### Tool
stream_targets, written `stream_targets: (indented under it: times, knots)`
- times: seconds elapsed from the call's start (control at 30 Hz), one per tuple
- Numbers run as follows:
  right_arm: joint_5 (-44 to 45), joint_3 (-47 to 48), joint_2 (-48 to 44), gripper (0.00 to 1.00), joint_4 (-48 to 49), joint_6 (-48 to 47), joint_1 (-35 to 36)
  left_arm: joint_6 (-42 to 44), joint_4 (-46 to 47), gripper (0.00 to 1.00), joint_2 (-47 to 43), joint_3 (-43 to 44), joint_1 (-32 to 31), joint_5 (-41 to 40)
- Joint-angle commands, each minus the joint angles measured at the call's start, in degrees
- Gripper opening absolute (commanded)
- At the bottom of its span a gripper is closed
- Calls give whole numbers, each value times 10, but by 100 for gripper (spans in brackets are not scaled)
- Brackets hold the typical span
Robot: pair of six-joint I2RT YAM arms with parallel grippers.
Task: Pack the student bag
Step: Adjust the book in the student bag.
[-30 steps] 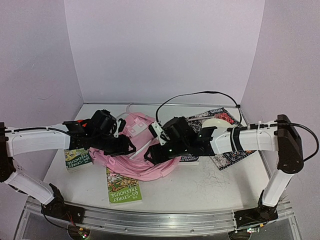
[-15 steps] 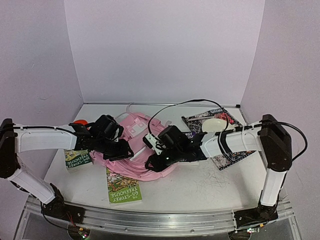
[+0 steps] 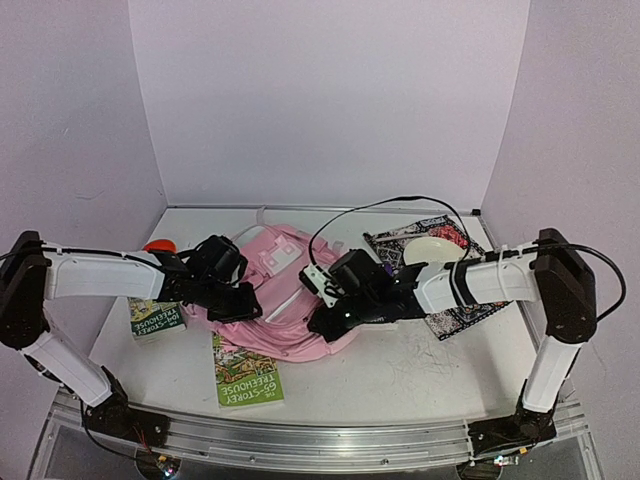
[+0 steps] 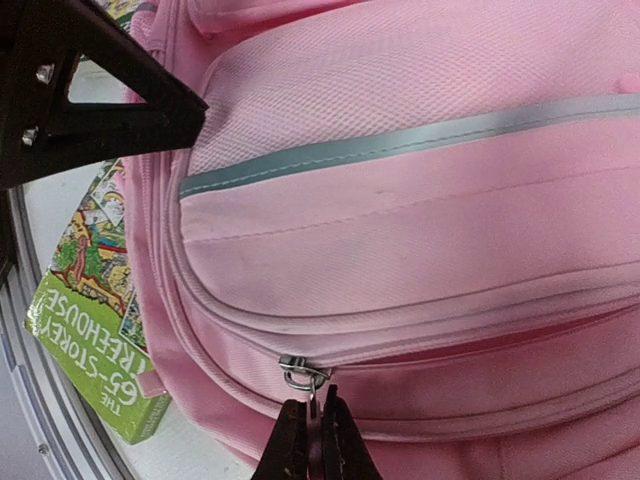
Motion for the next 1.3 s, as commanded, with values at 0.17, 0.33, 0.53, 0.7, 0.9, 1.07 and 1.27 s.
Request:
stream_targets:
  times: [0.17, 0.33, 0.53, 0.7, 0.9, 1.07, 1.27]
  knots:
    - [75, 21, -65, 0, -117, -28, -37, 64, -19, 26, 58, -18, 74, -80]
    - [20, 76, -43, 0, -136, -39, -26, 121, -17, 25, 83, 49, 117, -86]
    - [-8, 141, -8, 0, -136, -28, 5, 172, -19, 26, 131, 155, 134, -74]
    - [-18, 189, 30, 0, -136, -2, 23, 187, -22, 32, 151, 211, 136, -69]
    - [-5, 226, 68, 0, -122, 34, 35, 115, -36, 49, 75, 196, 136, -58]
    - [-8, 253, 98, 0, -105, 47, 36, 20, -36, 64, -5, 123, 136, -25]
    - [-14, 288, 126, 0, -96, 44, 38, -85, -27, 65, -44, 58, 135, 56]
